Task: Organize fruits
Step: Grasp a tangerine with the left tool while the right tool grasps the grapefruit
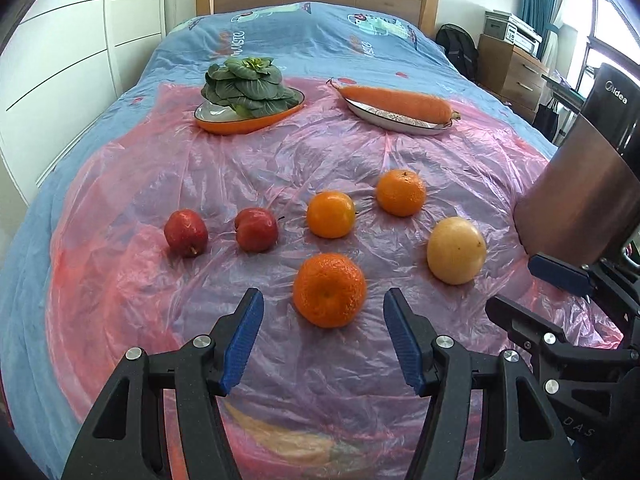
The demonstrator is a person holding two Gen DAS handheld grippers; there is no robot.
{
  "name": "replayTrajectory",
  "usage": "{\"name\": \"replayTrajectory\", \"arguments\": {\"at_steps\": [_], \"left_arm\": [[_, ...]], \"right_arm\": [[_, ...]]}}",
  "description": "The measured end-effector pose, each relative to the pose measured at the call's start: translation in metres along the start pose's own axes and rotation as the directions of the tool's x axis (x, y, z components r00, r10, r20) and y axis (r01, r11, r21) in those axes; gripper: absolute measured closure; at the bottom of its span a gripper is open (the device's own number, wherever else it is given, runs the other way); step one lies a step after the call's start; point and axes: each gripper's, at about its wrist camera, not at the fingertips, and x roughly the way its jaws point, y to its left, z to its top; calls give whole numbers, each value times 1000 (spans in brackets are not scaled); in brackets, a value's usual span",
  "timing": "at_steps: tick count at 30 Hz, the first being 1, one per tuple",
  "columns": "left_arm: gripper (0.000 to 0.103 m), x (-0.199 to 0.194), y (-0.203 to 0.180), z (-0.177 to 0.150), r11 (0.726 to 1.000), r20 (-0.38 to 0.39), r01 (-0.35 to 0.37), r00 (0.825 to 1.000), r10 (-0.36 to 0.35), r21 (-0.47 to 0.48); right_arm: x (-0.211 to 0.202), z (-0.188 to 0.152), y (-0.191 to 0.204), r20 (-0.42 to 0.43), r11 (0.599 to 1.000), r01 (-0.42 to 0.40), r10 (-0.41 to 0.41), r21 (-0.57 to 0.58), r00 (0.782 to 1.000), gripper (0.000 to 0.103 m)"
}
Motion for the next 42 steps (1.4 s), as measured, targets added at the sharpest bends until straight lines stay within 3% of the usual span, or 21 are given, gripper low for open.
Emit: {"name": "replayTrajectory", "arguments": {"at_steps": [6,15,21,30,42], "left_arm": [[47,18,1,3,1000,-26,-10,1000,11,7],[47,35,3,6,1000,-50,-6,999,7,14],[50,41,1,3,1000,-63,-7,998,9,29],[63,47,-2,2,999,-78,9,997,-6,39],[64,32,7,9,1000,-73,20,997,-20,7]], "right_arm": [[33,20,-1,-53,999,-25,23,-39,998,35],[63,25,-7,-91,999,-40,40,1,995,35],[74,23,-7,-112,999,-48,47,-1,993,41],[76,21,-7,-112,999,-52,52,0,992,46],[53,25,-22,-64,993,-75,81,88,995,48]]}}
